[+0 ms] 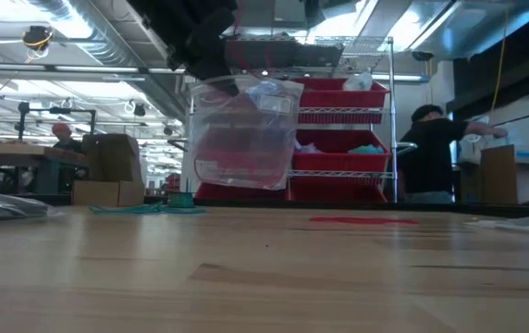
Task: Sort rubber bands
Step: Put the red rubber band into the transparent zip bag
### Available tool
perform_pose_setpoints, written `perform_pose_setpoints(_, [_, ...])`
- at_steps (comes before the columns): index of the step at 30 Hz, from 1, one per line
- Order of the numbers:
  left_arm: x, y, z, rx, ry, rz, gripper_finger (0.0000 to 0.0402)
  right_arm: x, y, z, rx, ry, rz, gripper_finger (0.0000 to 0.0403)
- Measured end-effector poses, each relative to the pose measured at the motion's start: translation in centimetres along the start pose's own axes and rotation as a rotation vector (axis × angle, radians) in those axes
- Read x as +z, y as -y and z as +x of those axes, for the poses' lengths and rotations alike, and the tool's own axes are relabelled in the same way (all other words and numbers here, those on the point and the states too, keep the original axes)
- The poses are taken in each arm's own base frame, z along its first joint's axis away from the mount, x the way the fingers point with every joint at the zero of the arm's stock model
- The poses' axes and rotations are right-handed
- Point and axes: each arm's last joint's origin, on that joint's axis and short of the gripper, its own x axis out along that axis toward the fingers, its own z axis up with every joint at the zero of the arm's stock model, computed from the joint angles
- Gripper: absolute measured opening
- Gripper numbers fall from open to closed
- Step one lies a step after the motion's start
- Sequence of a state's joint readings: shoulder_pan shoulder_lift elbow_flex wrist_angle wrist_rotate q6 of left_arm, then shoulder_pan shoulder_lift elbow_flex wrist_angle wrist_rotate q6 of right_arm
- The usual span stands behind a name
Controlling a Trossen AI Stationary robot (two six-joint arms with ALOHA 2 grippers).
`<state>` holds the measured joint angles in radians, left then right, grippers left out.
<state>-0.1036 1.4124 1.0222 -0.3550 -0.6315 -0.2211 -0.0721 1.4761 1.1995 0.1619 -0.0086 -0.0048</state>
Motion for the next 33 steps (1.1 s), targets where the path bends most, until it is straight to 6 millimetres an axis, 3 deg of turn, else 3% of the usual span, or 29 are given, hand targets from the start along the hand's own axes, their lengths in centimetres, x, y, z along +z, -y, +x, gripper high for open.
perform_pose_setpoints(17, [0.0,0.0,0.0,0.0,0.0,0.001,0.0,-0.4,0.0,0.0,-0.002,-0.041,0.0,0.0])
perform_pose_setpoints(24, [0.1,0.0,0.0,-0.001,0.005,0.008,0.0,-1.6,0.2,0.0,-0.054,-0.162,-0.011,0.0])
perform_pose_setpoints(33, [0.1,0.0,0.0,-0.002,0.006,-0.011,0.0,-4.2,0.1,1.6,-0.039,-0.283,-0.011,0.0])
